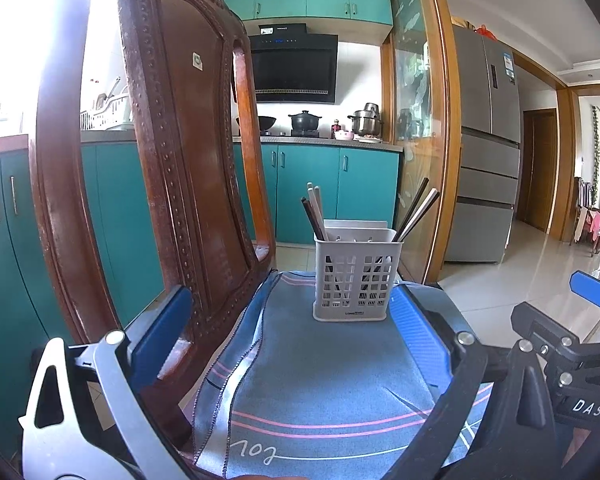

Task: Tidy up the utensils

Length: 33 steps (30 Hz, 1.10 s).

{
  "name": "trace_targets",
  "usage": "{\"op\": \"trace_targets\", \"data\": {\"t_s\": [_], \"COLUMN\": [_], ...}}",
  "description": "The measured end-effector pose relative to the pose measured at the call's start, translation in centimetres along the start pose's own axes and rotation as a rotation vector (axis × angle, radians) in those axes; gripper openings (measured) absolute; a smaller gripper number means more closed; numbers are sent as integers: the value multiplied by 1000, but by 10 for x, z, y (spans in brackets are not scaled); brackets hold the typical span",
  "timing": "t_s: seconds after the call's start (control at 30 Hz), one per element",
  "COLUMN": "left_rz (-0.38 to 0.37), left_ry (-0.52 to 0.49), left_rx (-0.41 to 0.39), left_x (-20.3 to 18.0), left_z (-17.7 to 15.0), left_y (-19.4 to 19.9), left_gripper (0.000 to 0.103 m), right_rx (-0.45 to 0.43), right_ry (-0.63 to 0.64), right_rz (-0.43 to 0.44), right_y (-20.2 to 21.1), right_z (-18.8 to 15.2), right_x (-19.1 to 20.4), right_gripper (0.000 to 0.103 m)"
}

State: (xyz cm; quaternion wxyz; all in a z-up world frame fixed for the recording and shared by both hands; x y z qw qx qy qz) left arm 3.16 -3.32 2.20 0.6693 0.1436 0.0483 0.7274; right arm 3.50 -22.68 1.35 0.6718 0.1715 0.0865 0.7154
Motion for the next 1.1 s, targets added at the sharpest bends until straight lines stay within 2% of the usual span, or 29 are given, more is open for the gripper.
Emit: {"op": "trace_targets", "data": {"t_s": [0.73, 1.1], "left_rz": [5, -2], "left_ry": [-13, 6], "left_rx": [2, 40], "left_x": [-7, -8], "left_z": [-1, -5], "left_y": [-1, -8], "left_gripper": [99, 99], "right_rx": [19, 38], "right_ry": [8, -7], "right_rz": [-10, -11], "right_y": [-5, -13], "right_z": [-6, -10], "right_x": [2, -4], "right_gripper": [100, 100]}}
Point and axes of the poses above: each gripper's, at about its wrist camera, not at the fingertips, and y roughly against the way its jaws point, x to its left, z to its top, the point moved 8 cm from there along -y, roughly the way its jaws point, and after that the axes turned 10 degrees about -y, right-handed, at the moved point
